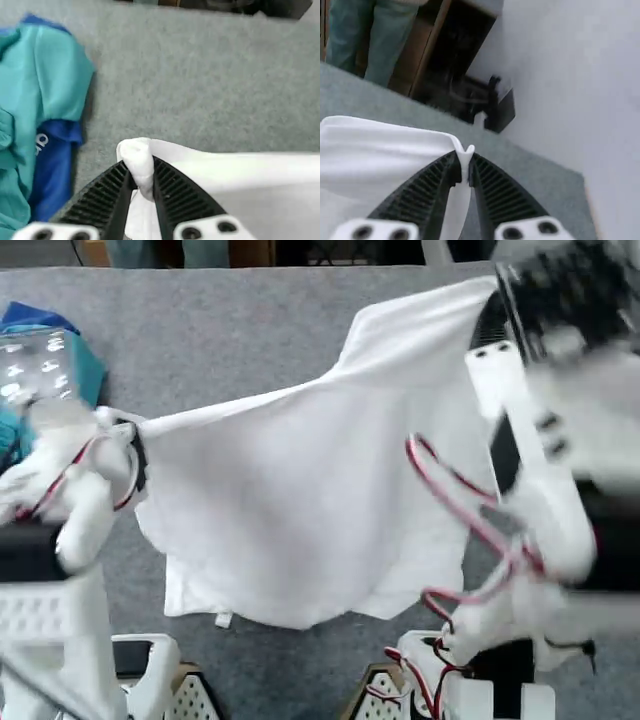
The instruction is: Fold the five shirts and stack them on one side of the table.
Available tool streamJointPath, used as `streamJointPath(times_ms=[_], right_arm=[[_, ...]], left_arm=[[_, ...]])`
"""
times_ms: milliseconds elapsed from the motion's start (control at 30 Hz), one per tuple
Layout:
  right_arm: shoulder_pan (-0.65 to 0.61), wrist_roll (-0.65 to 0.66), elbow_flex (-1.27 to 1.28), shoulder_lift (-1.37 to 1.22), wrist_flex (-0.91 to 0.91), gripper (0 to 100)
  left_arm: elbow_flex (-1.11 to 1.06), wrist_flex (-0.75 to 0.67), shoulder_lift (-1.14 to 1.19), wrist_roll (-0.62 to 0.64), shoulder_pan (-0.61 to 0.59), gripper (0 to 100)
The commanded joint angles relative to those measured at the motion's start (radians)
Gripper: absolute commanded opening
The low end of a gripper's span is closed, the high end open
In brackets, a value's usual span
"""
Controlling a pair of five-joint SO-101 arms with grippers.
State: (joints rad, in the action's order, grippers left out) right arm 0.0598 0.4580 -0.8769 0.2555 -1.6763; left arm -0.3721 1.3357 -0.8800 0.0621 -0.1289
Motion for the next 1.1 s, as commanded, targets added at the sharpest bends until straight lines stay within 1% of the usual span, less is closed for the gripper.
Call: streamJointPath(times_ms=[0,67,133,267,367,433,533,600,633,733,833,933,967,1067], right_arm=[[0.029,0.011,0.32,0.015,0.101,1.4],[0.041,0.006,0.487,0.015,0.186,1.4],[0.052,0.005,0.639,0.015,0.287,1.4],[0.074,0.005,0.915,0.015,0.502,1.4],[0.071,0.005,1.122,0.008,0.71,1.4],[0.066,-0.005,1.265,0.007,0.881,1.4],[0.041,-0.152,1.466,0.005,1.191,1.4],[0.021,-0.192,1.572,0.005,1.349,1.4],[0.008,-0.203,1.607,0.005,1.399,1.4],[-0.026,-0.25,1.646,0.005,1.436,1.4],[-0.046,-0.261,1.646,0.004,1.439,1.4],[-0.041,-0.259,1.633,-0.036,1.441,1.4],[-0.038,-0.261,1.618,-0.058,1.441,1.4],[-0.015,-0.264,1.563,-0.133,1.433,1.4]], left_arm=[[-0.039,-0.044,0.026,0.006,0.058,3],[-0.041,-0.051,0.087,0.008,0.088,3],[-0.041,-0.091,0.173,0.008,0.11,3],[-0.033,-0.186,0.373,0.008,0.116,3],[-0.033,-0.259,0.508,0.008,0.116,3],[-0.033,-0.285,0.582,0.008,0.117,3],[-0.033,-0.295,0.672,0.008,0.117,4],[-0.033,-0.295,0.718,0.012,0.111,7],[-0.033,-0.29,0.732,0.025,0.11,9],[-0.031,-0.287,0.746,0.04,0.097,11],[-0.024,-0.284,0.735,0.034,0.087,11],[0.039,-0.23,0.736,0.008,0.061,12],[0.07,-0.201,0.738,0.006,0.047,13],[0.17,-0.129,0.74,0.035,0.002,17]])
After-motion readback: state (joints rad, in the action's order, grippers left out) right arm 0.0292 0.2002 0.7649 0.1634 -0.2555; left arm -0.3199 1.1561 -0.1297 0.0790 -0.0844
